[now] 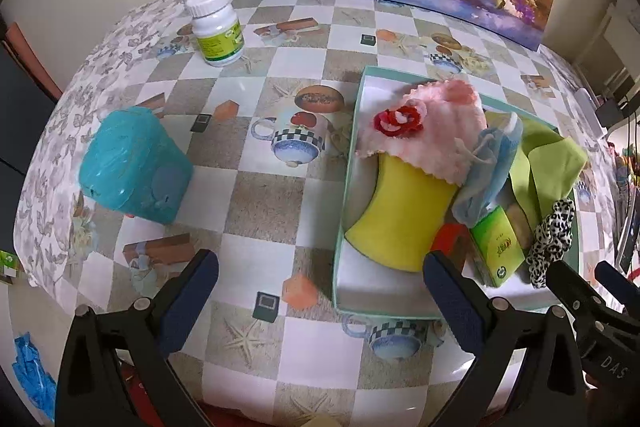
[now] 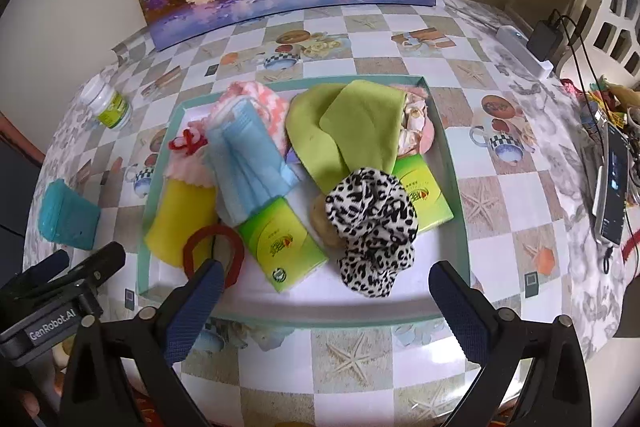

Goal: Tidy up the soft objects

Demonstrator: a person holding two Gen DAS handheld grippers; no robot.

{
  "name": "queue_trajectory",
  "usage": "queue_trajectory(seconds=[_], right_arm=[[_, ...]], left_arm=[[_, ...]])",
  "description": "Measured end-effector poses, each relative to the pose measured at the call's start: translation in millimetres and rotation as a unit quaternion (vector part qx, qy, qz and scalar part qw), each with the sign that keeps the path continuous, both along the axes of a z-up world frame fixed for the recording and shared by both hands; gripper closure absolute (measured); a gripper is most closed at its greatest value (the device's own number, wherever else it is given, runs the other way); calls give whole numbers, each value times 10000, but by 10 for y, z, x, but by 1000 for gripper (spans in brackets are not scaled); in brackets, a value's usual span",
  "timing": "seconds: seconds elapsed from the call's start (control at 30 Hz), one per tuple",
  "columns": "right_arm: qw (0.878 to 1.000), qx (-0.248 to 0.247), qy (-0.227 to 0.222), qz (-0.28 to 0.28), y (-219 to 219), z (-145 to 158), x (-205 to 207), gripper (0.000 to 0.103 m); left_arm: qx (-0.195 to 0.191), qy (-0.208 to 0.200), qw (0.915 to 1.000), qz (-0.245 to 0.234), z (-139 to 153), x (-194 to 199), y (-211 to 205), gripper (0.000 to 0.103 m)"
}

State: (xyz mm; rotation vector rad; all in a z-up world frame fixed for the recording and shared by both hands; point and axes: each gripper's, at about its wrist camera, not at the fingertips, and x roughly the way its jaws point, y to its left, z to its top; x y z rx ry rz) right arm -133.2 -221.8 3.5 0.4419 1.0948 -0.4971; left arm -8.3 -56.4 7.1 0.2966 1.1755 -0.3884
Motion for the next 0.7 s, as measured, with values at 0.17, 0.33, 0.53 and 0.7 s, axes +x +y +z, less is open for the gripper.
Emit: queue_trajectory(seconds=[0.17, 0.33, 0.53, 0.7], right_arm=[[9999, -42, -82, 48, 114, 17, -76, 0], [9998, -91, -160, 42, 195, 41, -154, 0], [9995, -169, -267, -30, 218, 86, -220, 0], [9990, -255, -364, -49, 249, 138, -256, 0]], left_arm=[[-74, -204, 9997, -84, 95, -103, 56, 1], [71, -469, 9988, -137, 169, -209, 96, 1], [147, -684, 9975, -91, 251, -294, 174, 1], [204, -815, 9964, -62, 299, -346, 218, 1]])
